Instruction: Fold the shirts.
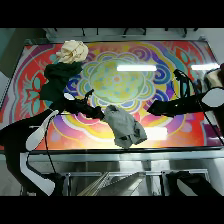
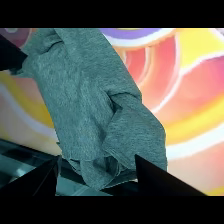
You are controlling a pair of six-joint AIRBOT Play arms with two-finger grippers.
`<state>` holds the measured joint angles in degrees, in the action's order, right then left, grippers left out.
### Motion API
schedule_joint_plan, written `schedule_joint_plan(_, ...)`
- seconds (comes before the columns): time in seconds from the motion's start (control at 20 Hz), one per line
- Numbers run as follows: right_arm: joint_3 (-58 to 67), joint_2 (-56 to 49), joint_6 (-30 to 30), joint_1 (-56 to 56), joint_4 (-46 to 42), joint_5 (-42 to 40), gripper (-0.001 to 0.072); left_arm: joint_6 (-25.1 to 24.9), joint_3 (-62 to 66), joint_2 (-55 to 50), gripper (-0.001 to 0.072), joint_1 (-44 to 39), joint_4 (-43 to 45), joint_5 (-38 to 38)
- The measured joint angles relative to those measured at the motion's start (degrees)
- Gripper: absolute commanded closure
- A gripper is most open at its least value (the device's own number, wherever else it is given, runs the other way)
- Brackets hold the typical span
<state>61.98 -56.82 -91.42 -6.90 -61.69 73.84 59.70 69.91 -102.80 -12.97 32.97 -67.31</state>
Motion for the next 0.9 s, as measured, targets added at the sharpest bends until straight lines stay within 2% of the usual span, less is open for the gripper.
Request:
schedule_joint_plan(0.35, -5.7, -2.0, 1.0, -1.2, 1.1, -1.7, 0.0192, 3.5, -0.1, 15.2, 0.0697, 1.2, 11.3, -4.5)
schedule_joint_plan(0.55, -12.9, -4.1, 3.7, -3.4, 4.6, -9.2, 0.0189, 5.5, -0.1, 21.4, 0.0697, -0.3, 17.0, -5.8)
schedule_joint_plan(0.85, -15.7, -12.5, 10.5, -6.5, 12.3, -19.3, 0.0190, 7.6, -0.1, 24.0, 0.0697, -2.4, 19.4, -6.1)
schedule_joint_plan(0.9, -15.7, -14.1, 12.0, -6.8, 14.1, -20.5, 0.0212, 7.9, -0.1, 24.1, 0.0697, -2.5, 19.6, -6.2)
